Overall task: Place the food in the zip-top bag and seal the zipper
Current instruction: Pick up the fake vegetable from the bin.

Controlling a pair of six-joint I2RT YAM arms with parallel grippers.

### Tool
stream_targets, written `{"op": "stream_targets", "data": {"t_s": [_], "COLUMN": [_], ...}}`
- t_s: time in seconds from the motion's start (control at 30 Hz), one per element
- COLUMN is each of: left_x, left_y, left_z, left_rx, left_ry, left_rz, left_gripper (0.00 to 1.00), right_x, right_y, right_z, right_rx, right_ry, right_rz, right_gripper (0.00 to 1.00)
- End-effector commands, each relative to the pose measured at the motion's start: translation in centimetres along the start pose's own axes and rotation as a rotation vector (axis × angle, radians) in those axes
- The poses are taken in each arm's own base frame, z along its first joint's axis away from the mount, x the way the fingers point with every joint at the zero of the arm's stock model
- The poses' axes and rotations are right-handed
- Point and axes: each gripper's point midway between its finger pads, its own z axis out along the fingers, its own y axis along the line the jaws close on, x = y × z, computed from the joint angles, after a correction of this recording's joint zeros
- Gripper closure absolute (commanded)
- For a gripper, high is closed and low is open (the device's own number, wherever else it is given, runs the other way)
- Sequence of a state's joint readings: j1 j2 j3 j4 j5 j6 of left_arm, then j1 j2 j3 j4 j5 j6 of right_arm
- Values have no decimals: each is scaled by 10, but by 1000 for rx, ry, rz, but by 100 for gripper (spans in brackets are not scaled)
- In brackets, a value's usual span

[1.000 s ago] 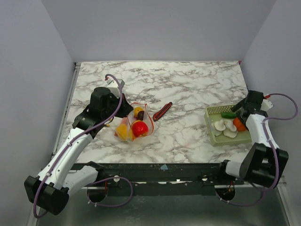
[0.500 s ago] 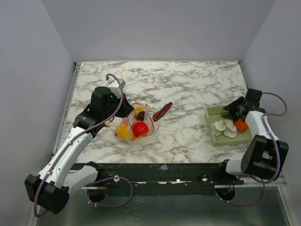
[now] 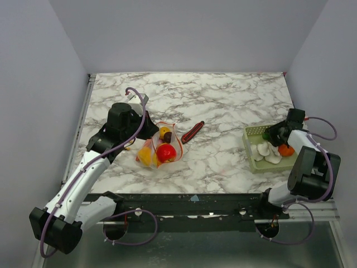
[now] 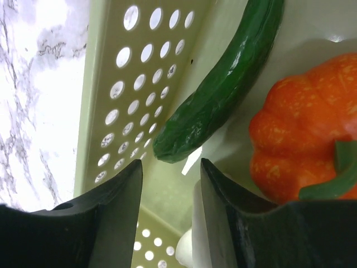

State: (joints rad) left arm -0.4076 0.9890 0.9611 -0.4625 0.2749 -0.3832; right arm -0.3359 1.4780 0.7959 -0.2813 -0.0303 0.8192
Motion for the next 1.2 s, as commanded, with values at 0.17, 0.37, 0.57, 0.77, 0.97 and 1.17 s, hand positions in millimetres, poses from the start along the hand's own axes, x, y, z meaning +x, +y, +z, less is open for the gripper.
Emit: {"op": "stream_targets", "data": {"t_s": [0.17, 0.37, 0.57, 0.77, 0.97, 1.17], "left_x": [-7, -8, -8, -10, -10, -10], "left_y": [-10, -2, 2, 6, 7, 11], "left_z": [0, 3, 4, 5, 7, 7], "left_rx": [56, 21, 20, 25, 41, 22], "left_ry": [6, 6, 18, 19, 31, 25], "left_rz": [-24, -26, -42, -69, -100, -101], "left_gripper": [100, 100, 100, 100, 100, 100], "right_x": [-6, 9, 14, 7, -28, -42], "right_y": [-8, -35, -51, -30, 14, 49], "right_z": [21, 40, 50, 33, -23, -71], "right_rx": [72, 208, 293, 212, 60, -142], "right_ry": [-21, 29, 48, 50, -47, -107], "right_rz": [153, 196, 171, 157, 143, -30], "right_gripper": [42, 54, 57, 76, 94, 100]}}
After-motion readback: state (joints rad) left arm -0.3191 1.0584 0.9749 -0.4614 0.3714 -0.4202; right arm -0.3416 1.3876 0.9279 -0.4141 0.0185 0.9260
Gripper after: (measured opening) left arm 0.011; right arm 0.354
